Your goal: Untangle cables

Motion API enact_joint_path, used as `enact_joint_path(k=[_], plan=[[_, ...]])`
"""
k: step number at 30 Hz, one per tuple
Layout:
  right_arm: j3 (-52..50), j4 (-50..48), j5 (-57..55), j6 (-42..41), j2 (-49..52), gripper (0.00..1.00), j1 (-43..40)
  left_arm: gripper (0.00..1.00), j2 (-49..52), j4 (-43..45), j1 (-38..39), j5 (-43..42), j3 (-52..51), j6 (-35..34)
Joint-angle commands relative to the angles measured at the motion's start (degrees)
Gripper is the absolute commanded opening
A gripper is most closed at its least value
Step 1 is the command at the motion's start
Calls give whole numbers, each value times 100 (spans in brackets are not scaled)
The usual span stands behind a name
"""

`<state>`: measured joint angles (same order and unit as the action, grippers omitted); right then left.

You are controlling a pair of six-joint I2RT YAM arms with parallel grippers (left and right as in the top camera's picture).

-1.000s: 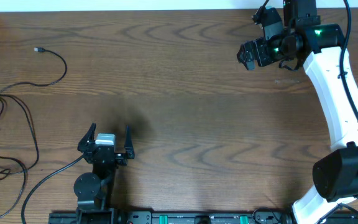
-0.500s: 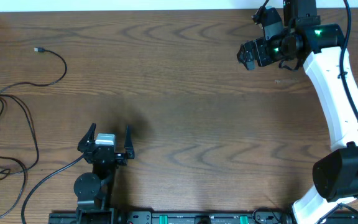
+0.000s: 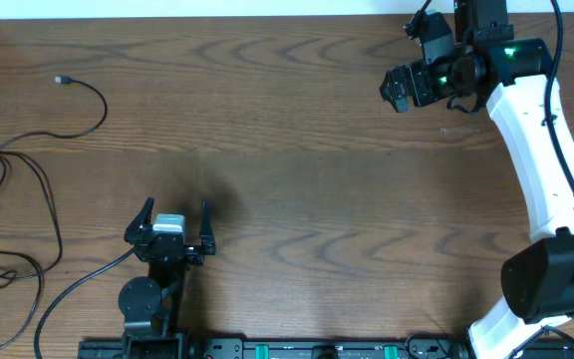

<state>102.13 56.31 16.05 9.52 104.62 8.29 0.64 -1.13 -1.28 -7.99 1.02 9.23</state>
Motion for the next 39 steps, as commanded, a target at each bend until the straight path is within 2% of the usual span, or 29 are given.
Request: enact_joint_path(k=[1,12,17,31,36,39], plan=[[-26,9,13,42,35,99,33,93,-31,-229,9,-35,-79,-28],[-26,116,20,17,35,99,44,92,-28,-229,9,-35,-79,-28],[-26,476,20,-481,-79,99,26,92,-28,-229,9,-35,-79,-28],[-151,433,103,-472,-1419,99,79,93,-28,-229,9,-35,-79,-28],[-994,-249,195,-479,-2256,99,81,93,-31,-229,9,-35,-79,-28],[-2262,-1224,345,-476,-3095,99,81,92,-28,-229,9,-35,-79,-28]])
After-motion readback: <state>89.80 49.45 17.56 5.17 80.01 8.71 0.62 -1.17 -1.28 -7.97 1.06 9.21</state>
